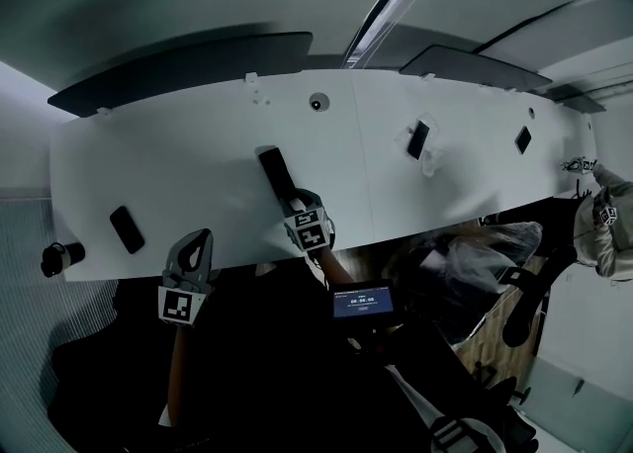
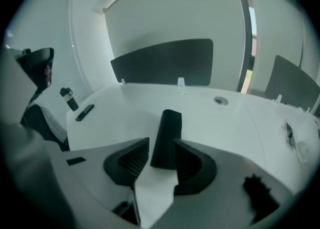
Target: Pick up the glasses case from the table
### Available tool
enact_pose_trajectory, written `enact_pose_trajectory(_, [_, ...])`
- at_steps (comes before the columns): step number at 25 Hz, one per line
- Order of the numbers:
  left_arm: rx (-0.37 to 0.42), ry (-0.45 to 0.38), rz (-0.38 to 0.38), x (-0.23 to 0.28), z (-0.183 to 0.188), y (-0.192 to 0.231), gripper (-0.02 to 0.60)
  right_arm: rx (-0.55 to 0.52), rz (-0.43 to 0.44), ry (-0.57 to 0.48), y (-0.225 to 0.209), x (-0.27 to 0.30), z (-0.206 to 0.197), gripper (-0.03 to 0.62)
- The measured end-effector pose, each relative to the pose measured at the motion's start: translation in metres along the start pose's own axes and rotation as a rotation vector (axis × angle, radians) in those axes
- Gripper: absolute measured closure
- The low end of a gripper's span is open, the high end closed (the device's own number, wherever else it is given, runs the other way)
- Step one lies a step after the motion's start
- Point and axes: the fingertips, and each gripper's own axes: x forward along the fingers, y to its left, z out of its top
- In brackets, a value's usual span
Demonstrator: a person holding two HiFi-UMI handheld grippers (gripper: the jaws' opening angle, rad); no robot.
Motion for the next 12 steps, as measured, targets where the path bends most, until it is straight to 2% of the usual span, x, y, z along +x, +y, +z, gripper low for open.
enact_pose_trajectory(6, [-0.04, 0.028, 0.068, -0.019, -0.005, 0.028, 0.576, -0.009, -0.047, 0.098, -0.017, 0.041, -0.001, 0.39])
enact_pose_trajectory(8, [-0.038, 0.023, 0.086, -0.024, -0.01, 0.037, 0.577, -0.035, -0.058, 0.125, -0.022, 0.054, 0.002, 0.345])
enact_pose_trajectory(12, [-0.064, 0.029, 0.125, -0.032, -0.011, 0.049, 0.577, -0.028, -0.044, 0.168, -0.023, 0.077, 0.009, 0.309])
